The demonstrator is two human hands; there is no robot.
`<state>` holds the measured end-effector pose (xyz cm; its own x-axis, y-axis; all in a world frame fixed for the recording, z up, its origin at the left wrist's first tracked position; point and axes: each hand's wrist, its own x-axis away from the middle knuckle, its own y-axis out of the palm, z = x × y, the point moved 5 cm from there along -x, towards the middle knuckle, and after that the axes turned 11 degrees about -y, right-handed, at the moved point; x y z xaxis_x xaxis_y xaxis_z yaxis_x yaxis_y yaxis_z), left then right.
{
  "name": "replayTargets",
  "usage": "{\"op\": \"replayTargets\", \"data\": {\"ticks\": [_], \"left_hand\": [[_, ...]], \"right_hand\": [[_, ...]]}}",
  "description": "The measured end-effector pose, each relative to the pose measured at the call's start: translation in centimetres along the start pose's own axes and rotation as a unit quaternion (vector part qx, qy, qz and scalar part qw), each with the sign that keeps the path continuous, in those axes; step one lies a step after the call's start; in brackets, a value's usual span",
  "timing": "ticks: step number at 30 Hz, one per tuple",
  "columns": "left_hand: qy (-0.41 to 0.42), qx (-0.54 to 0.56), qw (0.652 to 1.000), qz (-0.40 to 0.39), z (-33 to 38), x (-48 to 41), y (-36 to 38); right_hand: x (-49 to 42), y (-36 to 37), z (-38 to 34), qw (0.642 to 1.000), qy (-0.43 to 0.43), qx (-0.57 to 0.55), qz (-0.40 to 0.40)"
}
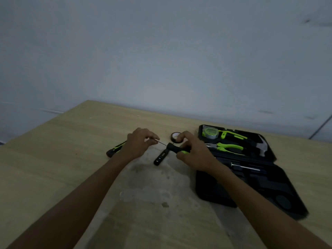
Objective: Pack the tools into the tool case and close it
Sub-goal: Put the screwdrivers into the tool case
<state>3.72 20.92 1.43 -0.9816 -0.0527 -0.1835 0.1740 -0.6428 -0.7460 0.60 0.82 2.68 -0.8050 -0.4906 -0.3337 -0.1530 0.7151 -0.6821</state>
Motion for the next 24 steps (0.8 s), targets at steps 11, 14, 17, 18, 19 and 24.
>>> {"op": "replayTargets", "data": {"ticks": [11, 14, 17, 18, 19, 24], "left_hand": [[0.056, 0.033, 0.98, -0.188, 9.3, 4.2, 7.5], [0.07, 0.024, 0.983, -0.17, 10.6, 4.2, 8.4], [0.075, 0.053, 0.99, -0.106, 11.3, 3.8, 7.8], [0.074, 0.059, 0.991, -0.097, 11.7, 3.8, 7.8], [0.077, 0.061, 0.991, -0.096, 12.2, 3.9, 8.1], [0.111, 0.055, 0.987, -0.106, 14.5, 4.4, 9.8]], "right_hand": [[9.0, -9.9, 5.6, 0.996, 0.085, 0.0, 0.021], [11.2, -12.7, 6.5, 0.994, 0.094, 0.034, 0.033], [13.0, -15.2, 8.1, 0.991, 0.111, 0.066, 0.039], [13.4, -15.7, 8.5, 0.991, 0.112, 0.07, 0.036], [13.8, -16.2, 8.8, 0.99, 0.116, 0.071, 0.04], [14.3, -16.6, 9.3, 0.99, 0.111, 0.038, 0.08]]}}
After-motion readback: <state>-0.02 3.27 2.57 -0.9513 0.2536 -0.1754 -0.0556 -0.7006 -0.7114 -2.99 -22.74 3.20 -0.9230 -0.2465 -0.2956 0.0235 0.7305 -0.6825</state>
